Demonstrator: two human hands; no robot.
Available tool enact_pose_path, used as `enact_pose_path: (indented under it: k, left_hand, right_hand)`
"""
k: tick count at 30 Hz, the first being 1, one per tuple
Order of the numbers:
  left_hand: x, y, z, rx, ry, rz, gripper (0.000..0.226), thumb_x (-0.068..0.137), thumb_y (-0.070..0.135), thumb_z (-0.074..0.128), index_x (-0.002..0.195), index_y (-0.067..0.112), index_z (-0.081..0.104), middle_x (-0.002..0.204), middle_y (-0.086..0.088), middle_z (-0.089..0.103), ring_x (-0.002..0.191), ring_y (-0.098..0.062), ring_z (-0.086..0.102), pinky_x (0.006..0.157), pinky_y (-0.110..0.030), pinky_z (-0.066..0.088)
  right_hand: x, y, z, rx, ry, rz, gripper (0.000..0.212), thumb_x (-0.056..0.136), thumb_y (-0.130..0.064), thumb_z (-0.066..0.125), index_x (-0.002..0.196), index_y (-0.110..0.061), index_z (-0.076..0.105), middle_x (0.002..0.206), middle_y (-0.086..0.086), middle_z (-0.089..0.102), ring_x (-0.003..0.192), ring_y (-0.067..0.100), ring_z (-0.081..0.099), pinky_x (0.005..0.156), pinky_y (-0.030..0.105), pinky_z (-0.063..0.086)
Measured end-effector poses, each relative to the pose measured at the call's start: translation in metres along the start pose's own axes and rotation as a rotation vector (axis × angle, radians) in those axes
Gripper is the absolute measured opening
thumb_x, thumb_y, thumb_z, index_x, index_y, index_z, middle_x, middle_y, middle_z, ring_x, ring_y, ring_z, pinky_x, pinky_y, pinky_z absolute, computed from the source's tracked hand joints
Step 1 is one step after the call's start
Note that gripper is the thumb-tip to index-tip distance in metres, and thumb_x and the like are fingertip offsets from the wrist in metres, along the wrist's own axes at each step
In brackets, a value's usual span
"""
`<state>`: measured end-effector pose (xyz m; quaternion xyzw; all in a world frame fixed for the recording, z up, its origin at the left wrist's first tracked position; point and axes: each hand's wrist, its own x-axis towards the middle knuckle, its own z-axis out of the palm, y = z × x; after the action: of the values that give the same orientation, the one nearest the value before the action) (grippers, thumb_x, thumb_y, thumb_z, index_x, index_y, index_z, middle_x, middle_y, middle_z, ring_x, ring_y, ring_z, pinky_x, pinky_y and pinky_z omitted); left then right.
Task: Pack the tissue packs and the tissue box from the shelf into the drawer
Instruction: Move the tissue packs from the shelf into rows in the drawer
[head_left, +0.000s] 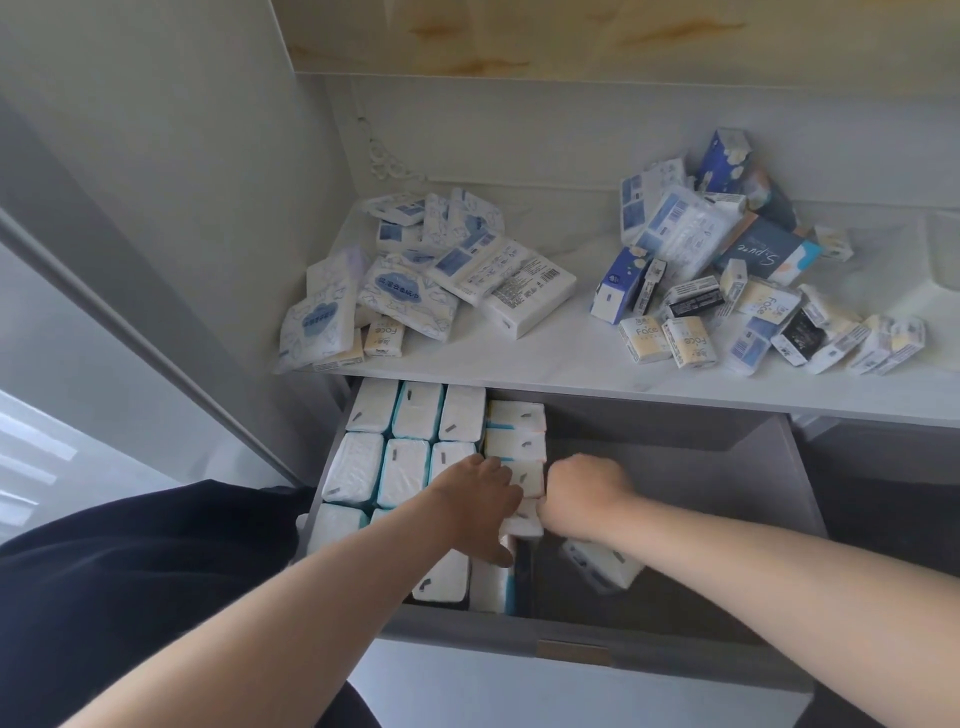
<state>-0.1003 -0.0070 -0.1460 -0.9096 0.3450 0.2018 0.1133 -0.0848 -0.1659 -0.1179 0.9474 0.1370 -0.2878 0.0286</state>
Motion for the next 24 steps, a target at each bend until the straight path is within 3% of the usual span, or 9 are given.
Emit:
enact_pose_path:
  k: [2, 4, 6, 8, 11, 17, 24]
  left_hand:
    - [0.001, 0.004, 0.002, 0.022, 0.027, -0.012, 0.078, 0.078, 0.074, 0.055, 0.128, 0.015, 0.048, 0.123, -0.008, 0.052, 0.114, -0.028, 0.045, 0.102, -0.041, 0.036]
    - [0.002, 0.006, 0.006, 0.022, 0.044, -0.028, 0.083, 0.076, 0.074, 0.058, 0.131, 0.014, 0.043, 0.125, -0.009, 0.051, 0.115, -0.029, 0.045, 0.103, -0.041, 0.036]
    - [0.003, 0.007, 0.009, 0.000, 0.050, -0.041, 0.085, 0.074, 0.074, 0.061, 0.133, 0.015, 0.040, 0.127, -0.008, 0.050, 0.116, -0.028, 0.045, 0.103, -0.041, 0.035]
    - [0.004, 0.007, 0.009, -0.019, 0.052, -0.050, 0.086, 0.073, 0.073, 0.063, 0.134, 0.017, 0.039, 0.129, -0.007, 0.049, 0.117, -0.028, 0.045, 0.103, -0.041, 0.035]
    - [0.004, 0.008, 0.008, -0.015, 0.052, -0.055, 0.088, 0.073, 0.074, 0.063, 0.135, 0.017, 0.038, 0.130, -0.007, 0.049, 0.118, -0.028, 0.046, 0.104, -0.041, 0.036]
    - [-0.002, 0.002, 0.003, -0.018, 0.000, -0.005, 0.099, 0.065, 0.075, 0.069, 0.141, 0.020, 0.034, 0.132, -0.002, 0.045, 0.121, -0.023, 0.041, 0.106, -0.036, 0.033]
    - [-0.007, -0.004, -0.002, -0.083, -0.094, 0.007, 0.103, 0.069, 0.055, 0.080, 0.152, 0.026, 0.025, 0.145, -0.003, 0.034, 0.133, -0.025, 0.032, 0.113, -0.039, 0.028]
  right_hand:
    - [0.002, 0.017, 0.003, 0.024, 0.024, 0.128, 0.058, 0.078, -0.054, 0.058, 0.119, -0.014, 0.054, 0.113, 0.005, 0.063, 0.100, 0.025, 0.062, 0.071, 0.030, 0.047]
    - [-0.001, 0.029, 0.015, 0.057, -0.200, 0.214, 0.082, 0.071, -0.059, 0.069, 0.134, -0.013, 0.044, 0.125, 0.008, 0.059, 0.109, 0.027, 0.061, 0.081, 0.032, 0.053]
    - [-0.004, 0.034, 0.030, 0.040, -0.352, 0.190, 0.068, 0.078, -0.047, 0.073, 0.132, -0.011, 0.055, 0.124, 0.006, 0.063, 0.105, 0.024, 0.064, 0.082, 0.029, 0.056]
    - [-0.008, 0.031, 0.040, 0.112, -0.355, 0.198, 0.057, 0.078, -0.040, 0.076, 0.125, -0.011, 0.062, 0.117, 0.005, 0.066, 0.096, 0.020, 0.066, 0.070, 0.026, 0.053]
    - [-0.014, 0.021, 0.039, 0.244, -0.395, 0.180, 0.059, 0.070, -0.041, 0.085, 0.115, -0.012, 0.060, 0.103, 0.005, 0.064, 0.083, 0.021, 0.064, 0.056, 0.029, 0.054]
    - [-0.009, 0.016, 0.041, 0.499, -0.467, 0.235, 0.060, 0.075, -0.036, 0.083, 0.121, -0.007, 0.059, 0.109, 0.014, 0.067, 0.092, 0.030, 0.071, 0.075, 0.044, 0.062]
    - [-0.012, 0.001, 0.062, 0.809, -0.554, 0.244, 0.055, 0.085, -0.032, 0.076, 0.128, -0.012, 0.050, 0.106, 0.010, 0.064, 0.091, 0.026, 0.064, 0.065, 0.031, 0.055]
